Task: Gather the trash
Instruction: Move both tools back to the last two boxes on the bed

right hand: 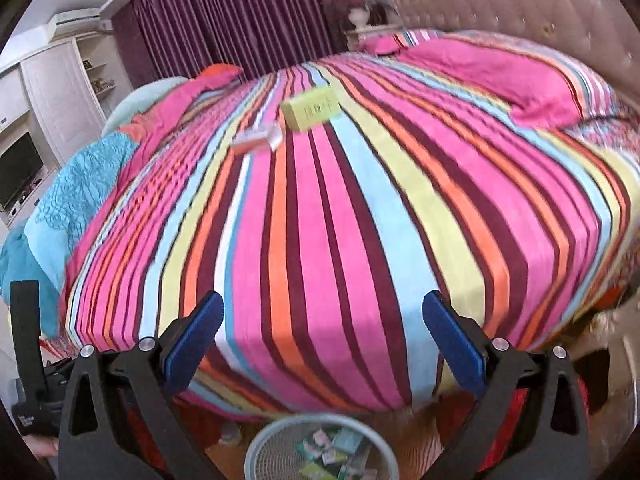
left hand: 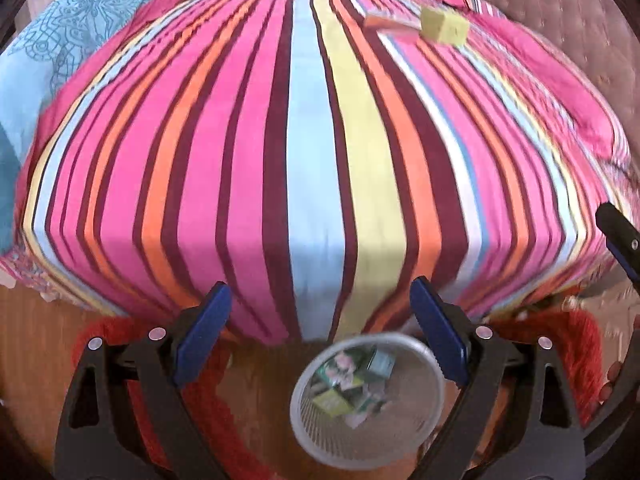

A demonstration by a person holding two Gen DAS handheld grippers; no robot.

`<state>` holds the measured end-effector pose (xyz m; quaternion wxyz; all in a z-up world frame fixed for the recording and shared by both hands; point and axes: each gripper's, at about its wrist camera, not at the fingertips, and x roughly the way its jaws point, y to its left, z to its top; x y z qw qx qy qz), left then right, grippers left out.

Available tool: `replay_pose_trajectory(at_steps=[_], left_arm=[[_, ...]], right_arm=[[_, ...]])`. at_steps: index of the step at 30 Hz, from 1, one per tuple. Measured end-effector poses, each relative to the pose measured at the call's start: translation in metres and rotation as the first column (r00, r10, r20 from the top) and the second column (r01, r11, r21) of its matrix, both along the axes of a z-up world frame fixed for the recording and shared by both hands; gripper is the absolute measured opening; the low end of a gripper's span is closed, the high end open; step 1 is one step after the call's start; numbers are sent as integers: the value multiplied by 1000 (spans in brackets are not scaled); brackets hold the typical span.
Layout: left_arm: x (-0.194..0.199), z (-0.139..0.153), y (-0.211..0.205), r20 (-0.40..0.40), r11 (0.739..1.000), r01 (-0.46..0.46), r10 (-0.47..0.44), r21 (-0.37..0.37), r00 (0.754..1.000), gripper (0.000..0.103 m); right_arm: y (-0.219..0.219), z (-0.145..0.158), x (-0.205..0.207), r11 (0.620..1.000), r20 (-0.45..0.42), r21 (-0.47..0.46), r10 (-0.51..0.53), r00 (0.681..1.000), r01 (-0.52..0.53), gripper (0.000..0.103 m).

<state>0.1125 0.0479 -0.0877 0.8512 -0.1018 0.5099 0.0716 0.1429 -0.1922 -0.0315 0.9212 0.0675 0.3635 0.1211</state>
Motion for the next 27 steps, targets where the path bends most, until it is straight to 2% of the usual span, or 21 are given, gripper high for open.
replay_pose_trajectory(at_steps=[8, 12, 17, 23, 25, 27], left_arm=[[55, 27, 0, 72, 1000, 12, -10, -19, 997, 88], [89, 39, -6, 111, 999, 40, -41, 13, 993, 88], [130, 45, -10, 130, 997, 57, -64, 56, 989, 88], [177, 44, -8, 135, 996, 80, -84, 39, 987, 88], [192, 41, -8, 132, 995, 94, -98, 41, 986, 94], [207, 37, -8, 126, 993, 108, -113, 41, 986, 94]], right_arm=[[5, 20, 42, 999, 27, 38, -4, 1000, 3, 95], [15, 27, 64, 1000, 41, 21, 12, 999, -13, 95], [26, 32, 97, 1000, 50, -9, 25, 998, -25, 95], [36, 35, 136, 1000, 37, -9, 30, 999, -30, 95], [39, 35, 149, 1000, 31, -6, 30, 999, -30, 95], [42, 36, 161, 1000, 26, -1, 27, 999, -27, 95]])
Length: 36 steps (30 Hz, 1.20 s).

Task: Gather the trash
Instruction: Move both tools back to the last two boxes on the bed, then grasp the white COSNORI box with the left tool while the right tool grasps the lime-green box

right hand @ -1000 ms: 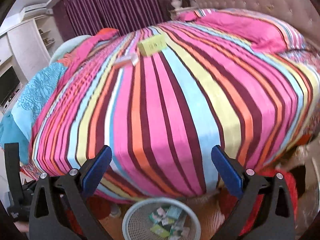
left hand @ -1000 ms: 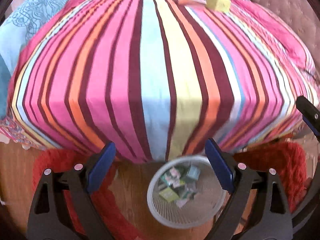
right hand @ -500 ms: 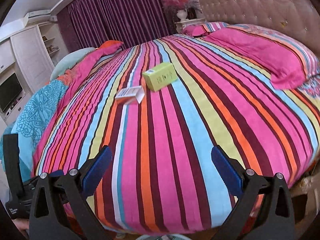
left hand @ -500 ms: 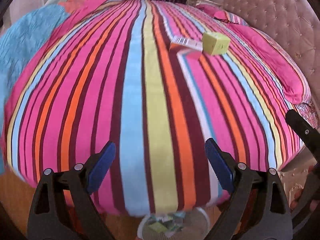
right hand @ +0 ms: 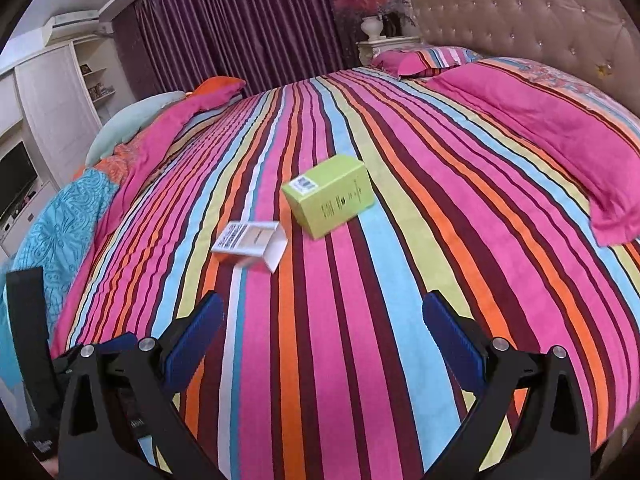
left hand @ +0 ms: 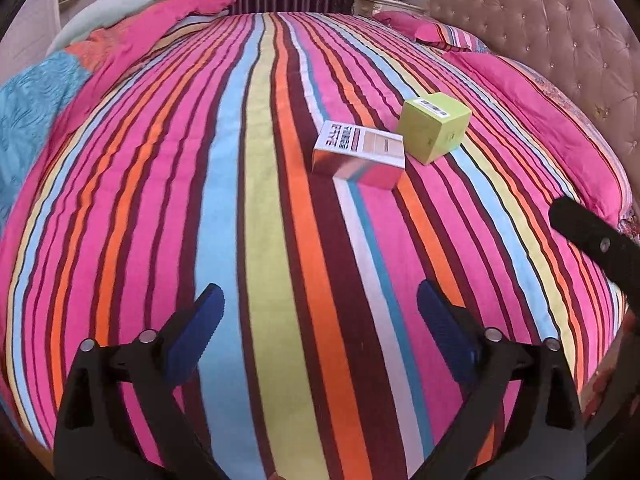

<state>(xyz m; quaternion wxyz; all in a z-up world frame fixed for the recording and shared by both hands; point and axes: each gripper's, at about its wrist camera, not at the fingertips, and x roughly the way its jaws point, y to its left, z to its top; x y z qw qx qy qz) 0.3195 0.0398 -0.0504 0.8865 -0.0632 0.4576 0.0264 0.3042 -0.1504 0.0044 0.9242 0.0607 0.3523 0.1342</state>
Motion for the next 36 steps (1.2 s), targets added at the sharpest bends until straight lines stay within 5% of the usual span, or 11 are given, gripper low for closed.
replay_pose_trajectory(at_steps=[20, 36], left_arm=[[98, -19, -5, -1, 998, 45, -45, -48, 999, 94], [129, -27, -4, 22, 991, 107, -105, -85, 994, 94]], right_arm=[[40, -17, 103, 1000, -106, 5, -13, 994, 14, 95], [57, -34, 150, 998, -201, -22, -54, 978, 51, 95]])
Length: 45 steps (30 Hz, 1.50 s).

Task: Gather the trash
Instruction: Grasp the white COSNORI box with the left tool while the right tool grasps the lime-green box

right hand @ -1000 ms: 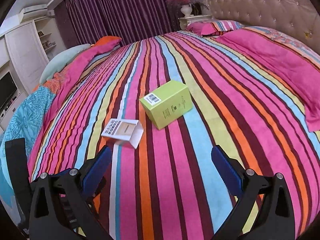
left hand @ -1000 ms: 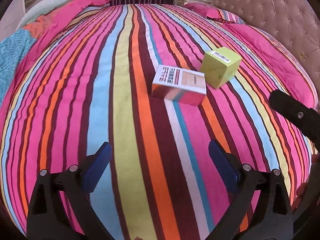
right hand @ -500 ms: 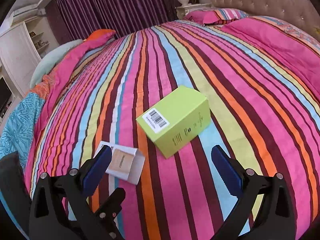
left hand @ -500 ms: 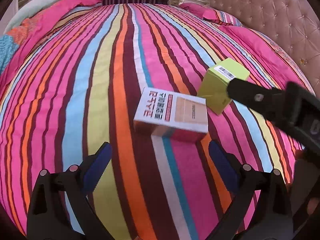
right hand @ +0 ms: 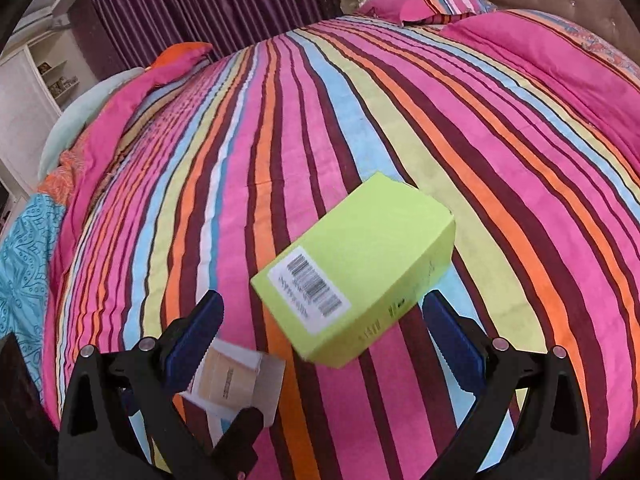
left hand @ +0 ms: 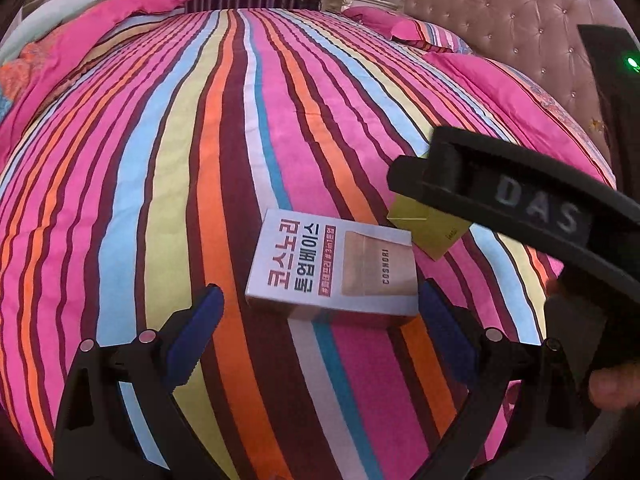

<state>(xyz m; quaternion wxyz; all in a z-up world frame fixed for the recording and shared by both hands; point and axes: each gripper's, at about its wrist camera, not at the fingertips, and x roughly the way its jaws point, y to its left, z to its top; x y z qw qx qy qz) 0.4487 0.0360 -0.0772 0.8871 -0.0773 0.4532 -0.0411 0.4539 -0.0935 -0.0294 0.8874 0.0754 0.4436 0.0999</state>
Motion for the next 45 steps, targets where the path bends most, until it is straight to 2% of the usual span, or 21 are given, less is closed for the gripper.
replay_pose_trajectory(at_steps=[7, 10, 15, 18, 20, 26, 27, 29, 36, 45], left_arm=[[10, -2, 2, 4, 999, 33, -33, 0, 999, 94], [16, -5, 3, -5, 999, 41, -41, 2, 999, 94], [25, -8, 7, -20, 1000, 26, -26, -12, 999, 94], [30, -10, 8, -41, 1000, 1, -2, -20, 999, 94], [32, -11, 8, -51, 1000, -13, 12, -17, 999, 94], [35, -12, 8, -54, 997, -81, 81, -11, 995, 94], [35, -12, 7, -56, 996, -90, 90, -5, 994, 93], [36, -12, 5, -55, 995, -97, 98, 19, 994, 82], [35, -10, 7, -60, 993, -108, 110, 37, 992, 80], [9, 6, 11, -44, 991, -129, 128, -21, 991, 80]], right_arm=[[9, -2, 16, 998, 4, -57, -29, 1000, 29, 95], [6, -5, 22, 998, -9, -45, -49, 999, 48, 95], [-7, -16, 36, 997, -67, -57, -55, 996, 52, 95], [-14, -19, 36, 998, -58, -56, -38, 998, 34, 94], [-18, -18, 34, 997, -44, -64, -35, 998, 32, 80], [-22, -17, 28, 995, -39, -96, 16, 999, -19, 67], [-22, -17, 27, 995, -37, -100, 21, 999, -25, 67], [-24, -17, 26, 994, -34, -107, 32, 999, -35, 63], [-31, -13, 16, 993, -29, -106, 44, 999, -47, 55], [-49, -6, -17, 994, -1, -93, 59, 998, -59, 54]])
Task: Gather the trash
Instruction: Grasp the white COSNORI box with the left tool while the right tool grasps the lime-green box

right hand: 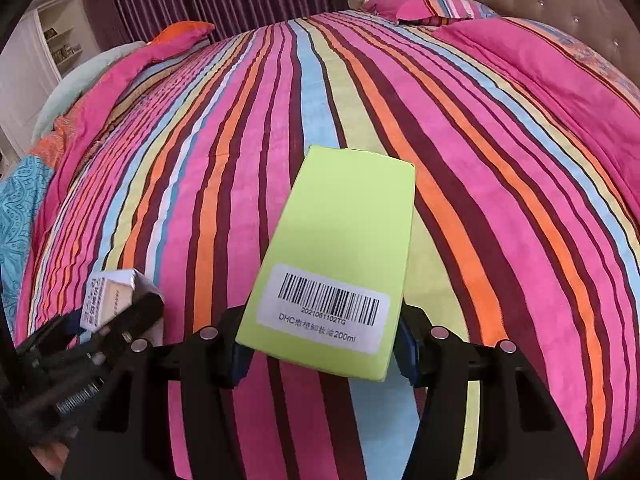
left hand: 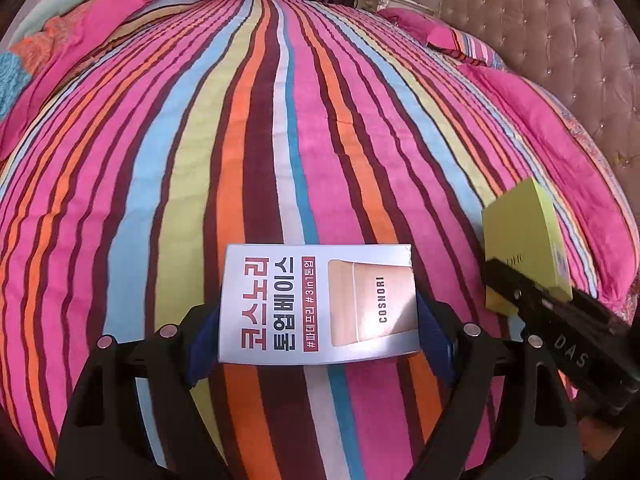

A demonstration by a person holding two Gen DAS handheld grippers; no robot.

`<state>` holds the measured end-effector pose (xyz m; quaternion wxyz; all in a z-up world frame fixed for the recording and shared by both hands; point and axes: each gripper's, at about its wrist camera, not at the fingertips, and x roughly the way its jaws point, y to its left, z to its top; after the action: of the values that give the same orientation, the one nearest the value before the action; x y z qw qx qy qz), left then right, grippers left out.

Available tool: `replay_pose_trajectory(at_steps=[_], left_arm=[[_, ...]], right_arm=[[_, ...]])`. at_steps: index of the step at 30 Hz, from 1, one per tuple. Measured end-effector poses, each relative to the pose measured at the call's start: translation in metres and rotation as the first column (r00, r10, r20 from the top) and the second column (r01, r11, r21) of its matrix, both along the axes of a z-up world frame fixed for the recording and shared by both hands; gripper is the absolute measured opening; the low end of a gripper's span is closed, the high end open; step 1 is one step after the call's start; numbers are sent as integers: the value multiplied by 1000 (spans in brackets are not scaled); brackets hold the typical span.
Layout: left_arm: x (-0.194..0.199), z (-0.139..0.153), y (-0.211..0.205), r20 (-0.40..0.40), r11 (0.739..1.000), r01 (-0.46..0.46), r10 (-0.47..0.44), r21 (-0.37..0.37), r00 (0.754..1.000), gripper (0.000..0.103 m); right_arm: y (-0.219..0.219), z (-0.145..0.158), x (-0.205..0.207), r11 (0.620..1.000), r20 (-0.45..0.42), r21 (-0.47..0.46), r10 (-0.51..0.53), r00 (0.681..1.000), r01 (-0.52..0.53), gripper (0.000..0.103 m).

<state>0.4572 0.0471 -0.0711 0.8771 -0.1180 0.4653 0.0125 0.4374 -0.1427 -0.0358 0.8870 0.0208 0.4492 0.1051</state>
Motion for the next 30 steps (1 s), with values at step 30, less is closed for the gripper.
replay_pose_trajectory(at_steps=[30], left_arm=[[-235, 16, 4, 26, 998, 7, -6, -61, 1000, 80]], right_arm=[[-47, 22, -200, 989, 44, 139, 45, 998, -51, 54]])
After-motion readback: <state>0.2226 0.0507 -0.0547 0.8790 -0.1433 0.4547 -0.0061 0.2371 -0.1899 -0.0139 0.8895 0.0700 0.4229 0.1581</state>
